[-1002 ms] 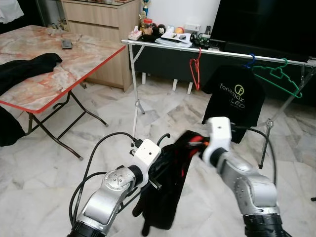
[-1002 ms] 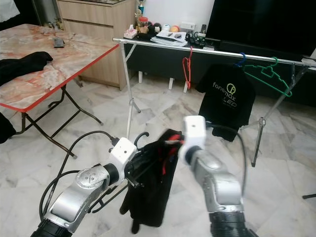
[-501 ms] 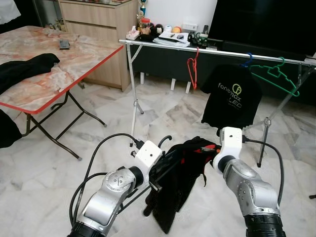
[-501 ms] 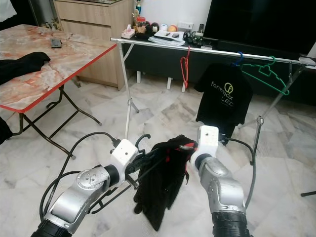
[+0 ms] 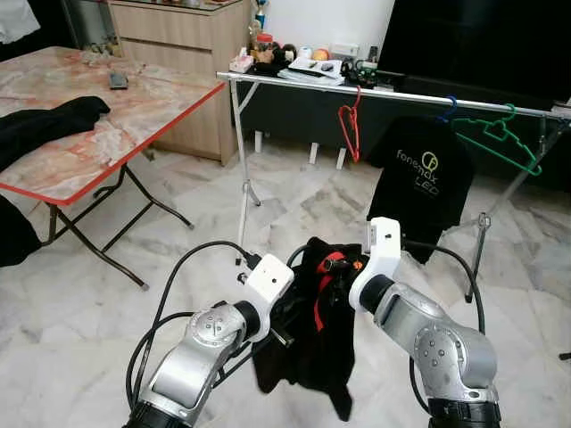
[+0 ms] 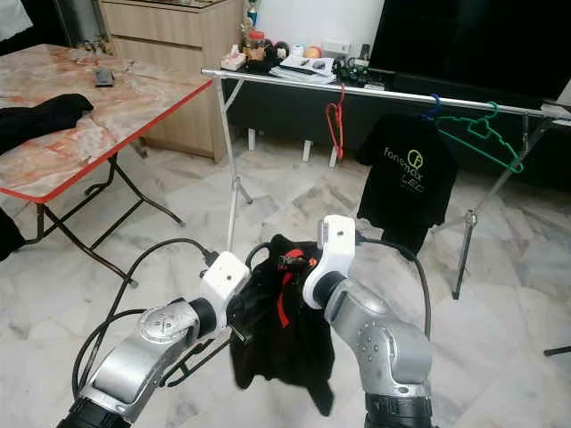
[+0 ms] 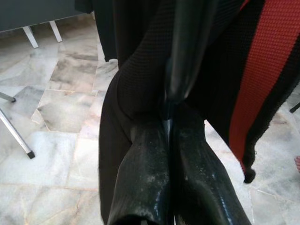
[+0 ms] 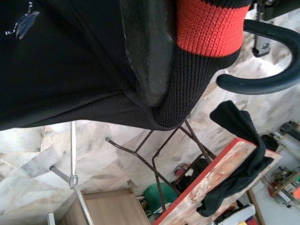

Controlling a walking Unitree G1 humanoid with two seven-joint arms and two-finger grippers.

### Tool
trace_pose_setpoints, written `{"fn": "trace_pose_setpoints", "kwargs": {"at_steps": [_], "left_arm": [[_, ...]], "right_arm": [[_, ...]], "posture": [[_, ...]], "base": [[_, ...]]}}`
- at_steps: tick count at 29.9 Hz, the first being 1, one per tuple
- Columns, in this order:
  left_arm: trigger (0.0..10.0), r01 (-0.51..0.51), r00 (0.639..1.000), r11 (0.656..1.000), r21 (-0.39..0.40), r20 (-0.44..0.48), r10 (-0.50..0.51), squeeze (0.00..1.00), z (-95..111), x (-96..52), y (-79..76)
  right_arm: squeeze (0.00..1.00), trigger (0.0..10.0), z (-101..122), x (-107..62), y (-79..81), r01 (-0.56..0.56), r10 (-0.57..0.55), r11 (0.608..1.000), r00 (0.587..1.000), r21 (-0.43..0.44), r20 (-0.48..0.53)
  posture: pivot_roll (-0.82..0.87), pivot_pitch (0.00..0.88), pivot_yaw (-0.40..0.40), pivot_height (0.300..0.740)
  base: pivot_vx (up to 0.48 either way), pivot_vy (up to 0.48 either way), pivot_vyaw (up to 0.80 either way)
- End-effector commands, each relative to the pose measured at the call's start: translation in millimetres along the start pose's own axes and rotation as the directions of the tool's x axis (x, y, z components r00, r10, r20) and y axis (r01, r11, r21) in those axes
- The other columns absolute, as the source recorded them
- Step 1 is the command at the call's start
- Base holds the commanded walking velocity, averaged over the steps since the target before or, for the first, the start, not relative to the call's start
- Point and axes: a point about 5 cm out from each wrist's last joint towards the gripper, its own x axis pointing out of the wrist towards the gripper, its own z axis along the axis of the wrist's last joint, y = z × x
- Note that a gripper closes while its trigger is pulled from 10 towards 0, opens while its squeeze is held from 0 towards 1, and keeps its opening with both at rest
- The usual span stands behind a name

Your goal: Hang hanger

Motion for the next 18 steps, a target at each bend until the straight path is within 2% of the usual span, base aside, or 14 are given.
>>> {"fn": "trace_pose_setpoints", "kwargs": {"at_steps": [1,4,10,11,12,13,14,15,18], "left_arm": [[10.0,0.021,1.0,1.0,0.002,0.021,-0.021,0.0,6,0.8,-2.8],[10.0,0.02,1.0,1.0,0.002,0.022,-0.02,0.0,7,0.5,-2.8],[10.0,0.025,0.999,1.0,0.002,0.021,-0.025,0.0,7,0.5,-3.6],[10.0,0.026,0.999,1.0,0.002,0.021,-0.026,0.0,7,0.6,-3.8],[10.0,0.026,0.999,1.0,0.002,0.021,-0.026,0.0,7,0.6,-3.8],[10.0,0.028,0.999,1.0,0.002,0.022,-0.028,0.0,7,0.8,-4.1],[10.0,0.028,0.999,1.0,0.002,0.022,-0.028,0.0,7,0.8,-4.1],[10.0,0.027,0.999,1.0,0.003,0.022,-0.027,0.0,7,0.9,-4.0],[10.0,0.027,0.999,1.0,0.002,0.023,-0.027,0.0,7,1.1,-4.4]], "right_arm": [[0.0,10.0,9,-5.3,13.7,-0.075,0.076,0.997,0.997,-0.016,0.026],[0.0,10.0,7,-10.0,27.1,-0.152,0.152,0.984,0.988,-0.097,-0.014],[0.0,10.0,7,-12.1,20.9,-0.124,0.122,0.98,0.992,-0.153,-0.026],[0.0,10.0,9,-14.6,26.3,-0.171,0.169,0.965,0.985,-0.198,-0.028],[0.0,10.0,9,-14.6,26.3,-0.171,0.169,0.965,0.985,-0.198,-0.028],[0.0,10.0,9,-23.1,42.8,-0.303,0.3,0.913,0.952,-0.271,-0.054],[0.0,10.0,9,-23.1,42.8,-0.303,0.3,0.913,0.952,-0.271,-0.054],[0.0,10.0,8,-25.5,44.1,-0.321,0.314,0.895,0.946,-0.308,-0.073],[0.0,10.0,8,-27.5,38.7,-0.303,0.293,0.891,0.953,-0.338,-0.082]], "posture": [[0.11,0.044,-0.072,0.74],[0.11,0.051,-0.074,0.74],[0.1,0.054,-0.073,0.74],[0.1,0.055,-0.074,0.74],[0.1,0.055,-0.074,0.74],[0.1,0.056,-0.075,0.74],[0.1,0.056,-0.075,0.74],[0.1,0.056,-0.075,0.74],[0.1,0.057,-0.075,0.74]], "base": [[0.0,0.0,0.0],[0.0,0.0,0.0],[0.0,0.0,0.0],[0.0,0.0,0.0],[0.0,0.0,0.0],[0.0,0.0,0.0],[0.0,0.0,0.0],[0.0,0.0,0.0],[0.0,0.0,0.0]]}}
